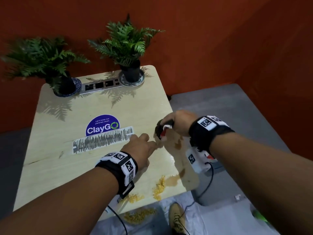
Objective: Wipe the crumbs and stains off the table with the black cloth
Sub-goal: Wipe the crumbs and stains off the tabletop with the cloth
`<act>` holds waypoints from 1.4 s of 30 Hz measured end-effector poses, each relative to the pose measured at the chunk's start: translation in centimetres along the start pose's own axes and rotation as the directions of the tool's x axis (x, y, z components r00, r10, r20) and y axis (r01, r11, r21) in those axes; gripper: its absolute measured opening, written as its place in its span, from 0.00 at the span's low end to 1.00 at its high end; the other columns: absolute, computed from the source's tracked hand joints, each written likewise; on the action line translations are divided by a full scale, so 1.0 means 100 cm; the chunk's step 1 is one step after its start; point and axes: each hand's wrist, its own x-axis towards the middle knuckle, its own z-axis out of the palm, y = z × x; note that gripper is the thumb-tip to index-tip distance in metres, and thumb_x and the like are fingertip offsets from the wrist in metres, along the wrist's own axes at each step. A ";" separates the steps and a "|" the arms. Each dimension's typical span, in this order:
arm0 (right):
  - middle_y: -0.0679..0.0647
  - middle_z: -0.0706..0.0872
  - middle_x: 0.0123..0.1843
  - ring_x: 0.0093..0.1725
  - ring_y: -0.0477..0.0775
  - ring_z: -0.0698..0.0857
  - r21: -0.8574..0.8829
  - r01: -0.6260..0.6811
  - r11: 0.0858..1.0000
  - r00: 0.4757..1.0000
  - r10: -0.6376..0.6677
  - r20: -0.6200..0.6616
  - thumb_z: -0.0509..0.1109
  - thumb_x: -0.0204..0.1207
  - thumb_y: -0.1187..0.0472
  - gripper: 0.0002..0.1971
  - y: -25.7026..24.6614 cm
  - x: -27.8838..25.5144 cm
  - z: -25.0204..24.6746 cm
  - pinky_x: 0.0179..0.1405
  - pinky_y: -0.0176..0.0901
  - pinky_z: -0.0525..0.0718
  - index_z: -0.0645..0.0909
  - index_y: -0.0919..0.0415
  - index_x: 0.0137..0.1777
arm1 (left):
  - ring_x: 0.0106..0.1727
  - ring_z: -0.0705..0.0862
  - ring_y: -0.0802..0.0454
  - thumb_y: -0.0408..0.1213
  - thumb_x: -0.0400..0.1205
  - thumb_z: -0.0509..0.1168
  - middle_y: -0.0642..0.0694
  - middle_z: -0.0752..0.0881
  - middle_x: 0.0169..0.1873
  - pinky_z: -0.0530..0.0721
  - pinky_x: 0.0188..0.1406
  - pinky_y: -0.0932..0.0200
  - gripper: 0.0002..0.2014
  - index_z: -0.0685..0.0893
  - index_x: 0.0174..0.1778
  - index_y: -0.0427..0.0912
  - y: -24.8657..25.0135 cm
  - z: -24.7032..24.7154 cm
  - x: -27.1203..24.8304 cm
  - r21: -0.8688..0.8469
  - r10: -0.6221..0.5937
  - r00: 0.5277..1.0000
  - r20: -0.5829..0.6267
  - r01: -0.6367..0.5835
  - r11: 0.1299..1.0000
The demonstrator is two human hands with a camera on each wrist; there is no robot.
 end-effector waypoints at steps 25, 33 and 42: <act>0.48 0.90 0.59 0.56 0.49 0.88 0.130 -0.004 0.991 1.000 0.005 -0.010 0.70 0.73 0.71 0.24 -0.004 -0.107 0.075 0.61 0.46 0.85 0.85 0.42 0.60 | 0.58 0.73 0.42 0.30 0.74 0.66 0.47 0.75 0.56 0.84 0.48 0.44 0.14 0.82 0.53 0.49 0.022 0.010 -0.026 0.016 0.127 0.992 0.003 -0.127 0.992; 0.54 0.80 0.74 0.71 0.57 0.79 -0.001 -0.185 0.983 0.980 0.184 -0.077 0.70 0.73 0.65 0.28 0.000 -0.082 0.080 0.72 0.49 0.76 0.77 0.45 0.72 | 0.60 0.73 0.38 0.32 0.73 0.70 0.44 0.73 0.62 0.84 0.50 0.42 0.22 0.79 0.64 0.48 0.015 0.016 -0.028 0.089 0.130 0.991 0.031 -0.132 0.987; 0.56 0.56 0.86 0.85 0.57 0.57 0.024 -0.320 0.947 0.938 0.321 -0.129 0.58 0.78 0.73 0.36 -0.033 -0.128 0.162 0.80 0.47 0.62 0.57 0.50 0.84 | 0.63 0.74 0.38 0.34 0.79 0.63 0.43 0.74 0.66 0.83 0.56 0.42 0.21 0.78 0.69 0.50 -0.002 0.028 -0.035 0.100 0.238 0.971 -0.032 -0.234 0.967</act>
